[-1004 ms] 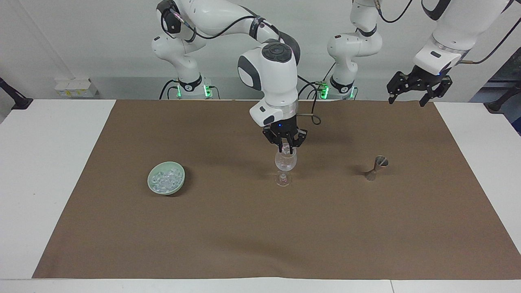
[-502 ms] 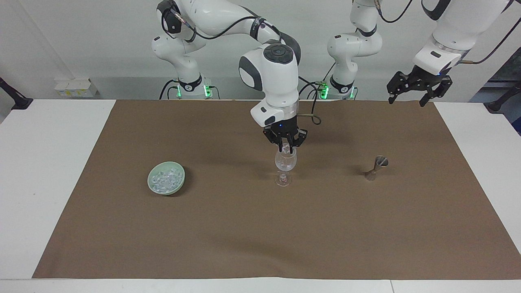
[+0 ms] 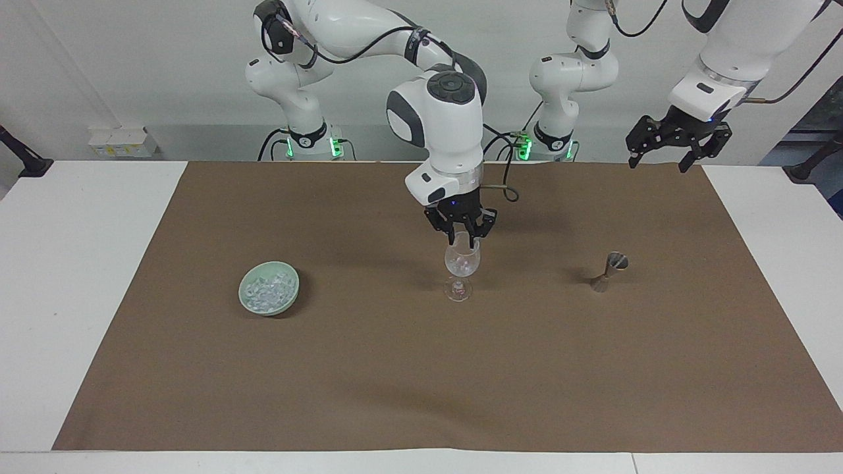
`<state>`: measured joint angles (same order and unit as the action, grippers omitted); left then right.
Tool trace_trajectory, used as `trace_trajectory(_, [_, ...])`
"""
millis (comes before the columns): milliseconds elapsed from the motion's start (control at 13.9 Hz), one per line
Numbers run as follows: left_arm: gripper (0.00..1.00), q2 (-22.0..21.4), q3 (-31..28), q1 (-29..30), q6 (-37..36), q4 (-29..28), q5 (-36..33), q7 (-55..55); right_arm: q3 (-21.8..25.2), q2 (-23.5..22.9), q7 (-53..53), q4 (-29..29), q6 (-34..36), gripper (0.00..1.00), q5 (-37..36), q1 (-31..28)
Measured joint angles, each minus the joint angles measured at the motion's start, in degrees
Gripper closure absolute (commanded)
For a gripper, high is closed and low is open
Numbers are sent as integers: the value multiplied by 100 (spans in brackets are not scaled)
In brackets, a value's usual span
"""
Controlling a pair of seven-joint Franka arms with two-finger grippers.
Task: Pour wine and add ice with both arms
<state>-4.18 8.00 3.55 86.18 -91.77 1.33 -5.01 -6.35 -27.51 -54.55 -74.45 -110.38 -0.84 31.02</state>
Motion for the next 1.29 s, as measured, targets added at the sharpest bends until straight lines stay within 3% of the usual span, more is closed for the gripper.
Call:
trace_trajectory(287, [0, 0, 0, 0, 0, 0, 0, 0, 0, 1, 0, 5, 31, 51, -20, 3])
trace_trajectory(502, [0, 0, 0, 0, 0, 0, 0, 0, 11, 17, 0, 19, 153, 7, -33, 2])
trace_trajectory(574, [0, 0, 0, 0, 0, 0, 0, 0, 24, 50, 0, 27, 161, 0, -33, -9])
trace_trajectory(1291, [0, 0, 0, 0, 0, 0, 0, 0, 90, 630, 459, -46, 591, 0, -52, -313])
